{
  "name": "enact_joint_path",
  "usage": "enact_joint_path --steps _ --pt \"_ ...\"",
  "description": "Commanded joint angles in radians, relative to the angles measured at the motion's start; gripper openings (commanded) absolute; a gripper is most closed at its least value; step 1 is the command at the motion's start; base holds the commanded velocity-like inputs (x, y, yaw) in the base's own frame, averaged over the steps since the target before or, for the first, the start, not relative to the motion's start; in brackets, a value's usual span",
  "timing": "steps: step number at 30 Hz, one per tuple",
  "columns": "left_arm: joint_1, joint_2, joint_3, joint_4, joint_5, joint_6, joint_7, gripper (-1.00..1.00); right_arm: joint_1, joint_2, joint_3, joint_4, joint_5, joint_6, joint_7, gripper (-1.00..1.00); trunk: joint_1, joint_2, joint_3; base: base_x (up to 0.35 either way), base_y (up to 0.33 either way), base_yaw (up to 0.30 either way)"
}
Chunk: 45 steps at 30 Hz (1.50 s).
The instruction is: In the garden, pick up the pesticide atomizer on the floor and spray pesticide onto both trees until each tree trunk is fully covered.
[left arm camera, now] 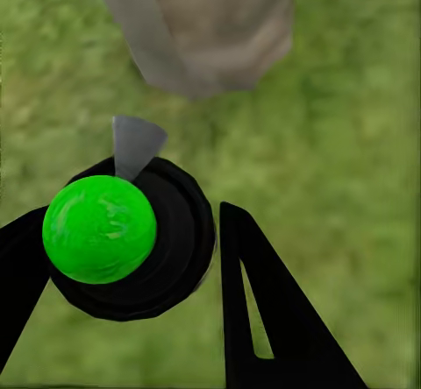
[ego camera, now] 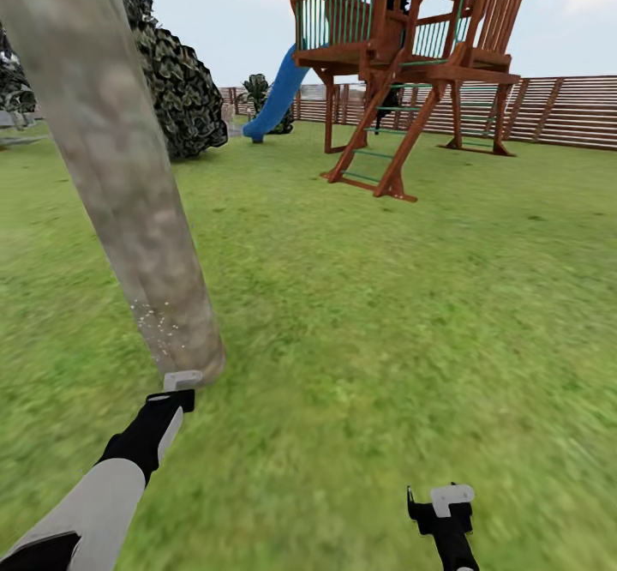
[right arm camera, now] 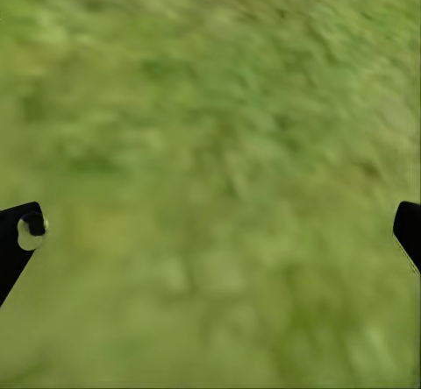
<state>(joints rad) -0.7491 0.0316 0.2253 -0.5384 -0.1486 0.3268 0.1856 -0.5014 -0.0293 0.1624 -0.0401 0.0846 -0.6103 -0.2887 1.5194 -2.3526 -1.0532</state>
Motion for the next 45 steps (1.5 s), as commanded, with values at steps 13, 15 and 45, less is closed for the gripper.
enact_joint_path --steps 13,15,45 --pt "-0.001 0.001 0.006 0.006 -0.011 0.007 -0.002 -1.00 0.000 0.000 0.005 0.000 0.009 0.001 -0.010 1.00 0.000 0.000 -0.001 0.215 -0.214 0.275" --pt "-0.001 0.001 0.006 0.006 -0.011 0.006 -0.002 -1.00 0.000 0.000 0.005 0.000 0.009 0.001 -0.010 1.00 0.000 0.000 -0.001 0.241 -0.187 0.277" --pt "-0.001 0.002 0.004 -0.003 -0.013 0.008 0.019 -1.00 0.000 0.000 0.005 0.000 0.009 0.001 -0.010 1.00 0.000 0.000 -0.001 0.052 -0.263 0.155"
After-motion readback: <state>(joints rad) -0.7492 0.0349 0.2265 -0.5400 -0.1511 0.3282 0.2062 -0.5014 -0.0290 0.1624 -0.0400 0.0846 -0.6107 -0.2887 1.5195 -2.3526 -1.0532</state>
